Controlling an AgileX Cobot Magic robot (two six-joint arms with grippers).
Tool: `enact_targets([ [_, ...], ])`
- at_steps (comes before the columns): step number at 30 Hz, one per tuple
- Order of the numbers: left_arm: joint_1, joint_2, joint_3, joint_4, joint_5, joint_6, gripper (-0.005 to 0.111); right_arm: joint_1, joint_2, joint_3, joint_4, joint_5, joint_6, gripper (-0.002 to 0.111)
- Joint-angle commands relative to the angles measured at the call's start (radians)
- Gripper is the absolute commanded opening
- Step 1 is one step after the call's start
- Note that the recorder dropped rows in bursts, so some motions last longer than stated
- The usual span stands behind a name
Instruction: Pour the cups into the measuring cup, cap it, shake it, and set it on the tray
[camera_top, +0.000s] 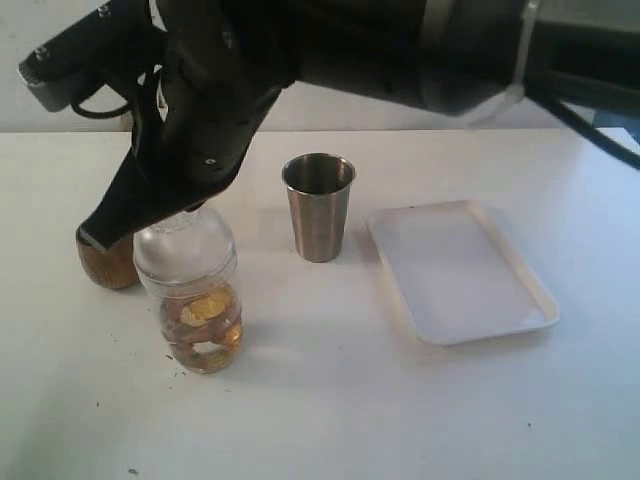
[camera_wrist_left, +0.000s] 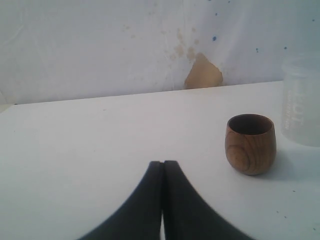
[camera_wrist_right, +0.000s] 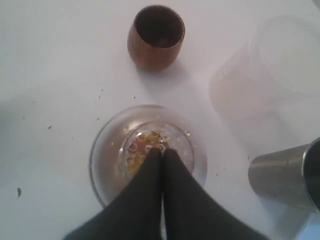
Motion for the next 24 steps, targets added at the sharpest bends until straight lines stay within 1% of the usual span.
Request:
enact_targets([
  [1, 0.003, -0.005, 0.006, 0.008, -0.013, -0.001, 0.0, -0.007, -0.002, 0.018, 0.0, -0.001, 0.005, 0.0],
  [9, 0.003, -0.005, 0.006, 0.008, -0.013, -0.001, 0.0, -0.007, 0.016, 0.018, 0.021, -0.036, 0.005, 0.0],
  [24, 0.003, -0.005, 0.006, 0.008, -0.013, -0.001, 0.0, -0.007, 0.04, 0.018, 0.043, -0.024, 0.005, 0.0],
])
